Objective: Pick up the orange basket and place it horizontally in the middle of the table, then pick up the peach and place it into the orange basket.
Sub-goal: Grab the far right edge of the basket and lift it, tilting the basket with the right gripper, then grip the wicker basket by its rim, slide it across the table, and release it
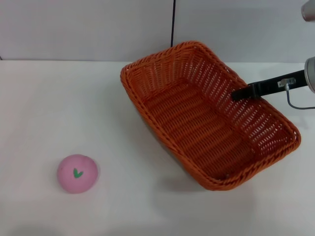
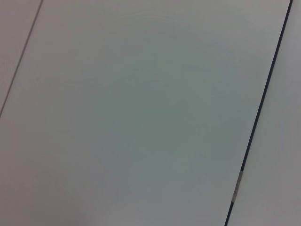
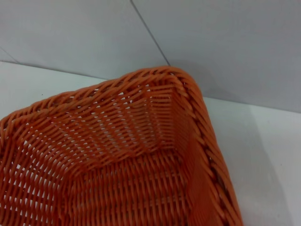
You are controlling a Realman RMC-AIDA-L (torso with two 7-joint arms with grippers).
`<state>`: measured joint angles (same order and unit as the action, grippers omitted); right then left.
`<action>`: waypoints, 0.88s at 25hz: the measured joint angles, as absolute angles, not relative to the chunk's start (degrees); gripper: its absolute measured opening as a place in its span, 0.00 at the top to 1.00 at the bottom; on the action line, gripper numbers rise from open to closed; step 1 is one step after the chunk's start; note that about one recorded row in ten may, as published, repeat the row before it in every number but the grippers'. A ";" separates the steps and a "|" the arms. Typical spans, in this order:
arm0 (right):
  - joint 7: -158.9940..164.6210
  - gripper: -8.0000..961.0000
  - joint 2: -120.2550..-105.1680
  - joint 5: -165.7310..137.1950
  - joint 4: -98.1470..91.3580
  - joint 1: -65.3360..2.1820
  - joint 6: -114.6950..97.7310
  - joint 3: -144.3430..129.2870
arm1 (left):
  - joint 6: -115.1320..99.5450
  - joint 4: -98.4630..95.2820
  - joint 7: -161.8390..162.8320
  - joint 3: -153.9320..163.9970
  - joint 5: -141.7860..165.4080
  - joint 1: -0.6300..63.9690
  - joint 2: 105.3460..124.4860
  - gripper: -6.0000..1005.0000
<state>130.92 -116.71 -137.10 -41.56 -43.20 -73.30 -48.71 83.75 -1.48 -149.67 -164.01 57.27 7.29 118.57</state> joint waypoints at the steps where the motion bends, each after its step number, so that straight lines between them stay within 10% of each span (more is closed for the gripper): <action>1: 130.92 0.80 -116.71 -137.10 -41.56 -43.20 -73.30 -48.71 | 83.75 -1.48 -149.67 -164.01 57.27 7.29 118.57 0.20; 22: 108.64 0.85 -114.78 -137.88 -58.69 -47.32 -94.14 -52.94 | 84.36 -0.56 -150.24 -159.39 57.57 5.79 118.21 0.20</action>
<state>108.64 -114.78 -137.88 -58.69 -47.32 -94.14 -52.94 84.36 -0.56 -150.24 -159.39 57.57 5.79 118.21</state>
